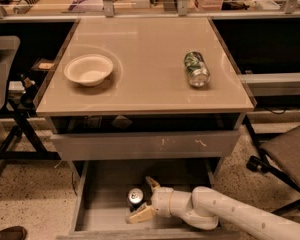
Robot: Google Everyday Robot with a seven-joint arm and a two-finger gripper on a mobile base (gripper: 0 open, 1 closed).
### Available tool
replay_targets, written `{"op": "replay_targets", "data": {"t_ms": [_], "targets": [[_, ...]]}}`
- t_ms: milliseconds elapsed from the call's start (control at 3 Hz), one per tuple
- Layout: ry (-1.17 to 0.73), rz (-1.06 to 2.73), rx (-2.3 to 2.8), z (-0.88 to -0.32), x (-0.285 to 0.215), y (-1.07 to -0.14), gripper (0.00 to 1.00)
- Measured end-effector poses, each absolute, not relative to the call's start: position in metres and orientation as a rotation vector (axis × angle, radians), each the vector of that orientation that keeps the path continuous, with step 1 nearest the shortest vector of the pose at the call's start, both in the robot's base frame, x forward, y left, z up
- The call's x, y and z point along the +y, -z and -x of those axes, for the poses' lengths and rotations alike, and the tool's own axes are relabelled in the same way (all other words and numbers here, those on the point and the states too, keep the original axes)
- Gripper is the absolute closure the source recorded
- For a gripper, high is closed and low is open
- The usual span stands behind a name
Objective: Pick pepsi can from middle drawer and place on counter
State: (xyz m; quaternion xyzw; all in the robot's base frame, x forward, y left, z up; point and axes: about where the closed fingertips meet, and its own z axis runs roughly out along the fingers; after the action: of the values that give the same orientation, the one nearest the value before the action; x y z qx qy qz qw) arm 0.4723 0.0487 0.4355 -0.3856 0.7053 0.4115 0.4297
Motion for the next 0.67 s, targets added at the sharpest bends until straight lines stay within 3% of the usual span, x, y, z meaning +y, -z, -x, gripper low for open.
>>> {"op": "replay_targets", "data": {"t_ms": [667], "targets": [[-1.050,0.955,1.761,-0.470,0.060,-0.429,0.00]]}}
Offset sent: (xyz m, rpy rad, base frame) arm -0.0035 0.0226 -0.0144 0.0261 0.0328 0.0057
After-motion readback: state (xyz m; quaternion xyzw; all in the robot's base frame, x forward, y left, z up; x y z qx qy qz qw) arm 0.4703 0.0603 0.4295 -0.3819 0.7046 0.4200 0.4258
